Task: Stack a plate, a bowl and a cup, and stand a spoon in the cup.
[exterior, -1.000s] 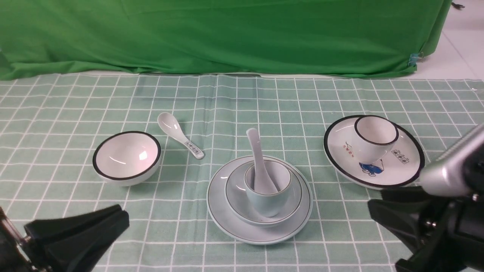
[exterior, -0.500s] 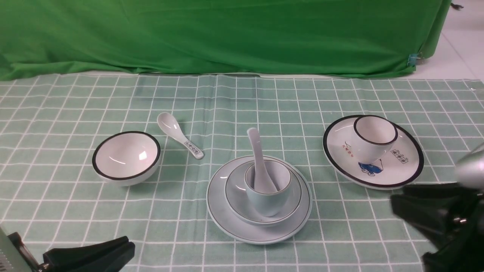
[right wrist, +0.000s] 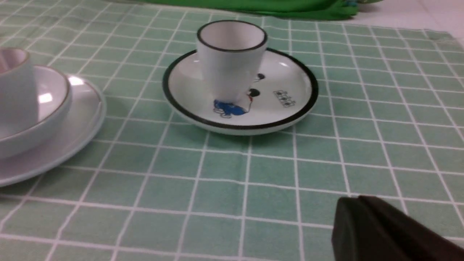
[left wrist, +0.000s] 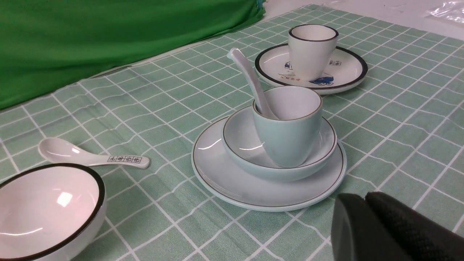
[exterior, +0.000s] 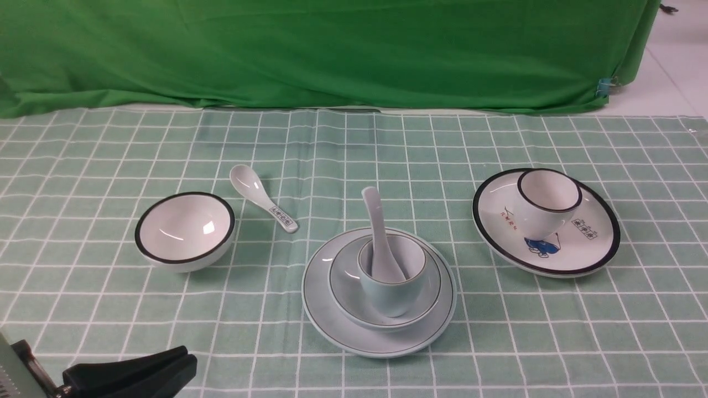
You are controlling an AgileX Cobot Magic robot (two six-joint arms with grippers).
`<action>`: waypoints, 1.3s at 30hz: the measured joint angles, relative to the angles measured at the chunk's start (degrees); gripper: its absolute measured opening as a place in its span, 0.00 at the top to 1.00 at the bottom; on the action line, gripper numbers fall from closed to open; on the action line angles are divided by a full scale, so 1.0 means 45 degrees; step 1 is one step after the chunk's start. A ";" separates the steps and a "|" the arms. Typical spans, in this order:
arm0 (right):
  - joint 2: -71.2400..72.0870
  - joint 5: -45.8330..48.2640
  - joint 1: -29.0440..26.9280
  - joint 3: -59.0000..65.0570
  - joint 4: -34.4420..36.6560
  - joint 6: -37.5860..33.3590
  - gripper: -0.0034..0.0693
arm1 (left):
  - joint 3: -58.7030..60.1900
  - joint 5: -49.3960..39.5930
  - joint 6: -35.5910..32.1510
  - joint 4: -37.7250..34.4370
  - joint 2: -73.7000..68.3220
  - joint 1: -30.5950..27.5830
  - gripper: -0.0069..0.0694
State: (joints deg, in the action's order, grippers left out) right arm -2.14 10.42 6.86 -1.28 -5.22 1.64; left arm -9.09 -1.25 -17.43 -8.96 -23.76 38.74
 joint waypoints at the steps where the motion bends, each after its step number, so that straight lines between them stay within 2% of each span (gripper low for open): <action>1: 0.0178 -0.0042 -0.0116 0.0146 0.0041 -0.0066 0.93 | 0.0000 0.0000 0.0000 0.0000 0.0000 0.0000 0.89; 4: 0.0450 -0.0167 -0.0346 0.0359 0.0088 -0.0236 0.93 | 0.0000 0.0000 0.0000 0.0005 0.0000 0.0000 0.89; 13: 0.0460 0.0373 0.0097 0.0359 0.0141 -0.0958 0.93 | 0.0000 -0.0014 0.0000 0.0005 0.0000 0.0000 0.89; 26: 0.0460 0.0449 0.0097 0.0359 0.0141 -0.0998 0.92 | 0.0000 -0.0058 0.0000 0.0005 0.0000 0.0000 0.89; 39: 0.0460 0.0449 0.0097 0.0359 0.0141 -0.1010 0.86 | 0.0000 -0.0072 0.0000 0.0005 0.0000 0.0000 0.89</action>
State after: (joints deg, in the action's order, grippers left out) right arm -0.08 12.44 7.29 0.33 -4.59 -2.90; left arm -9.09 -1.57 -17.43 -8.94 -23.76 38.74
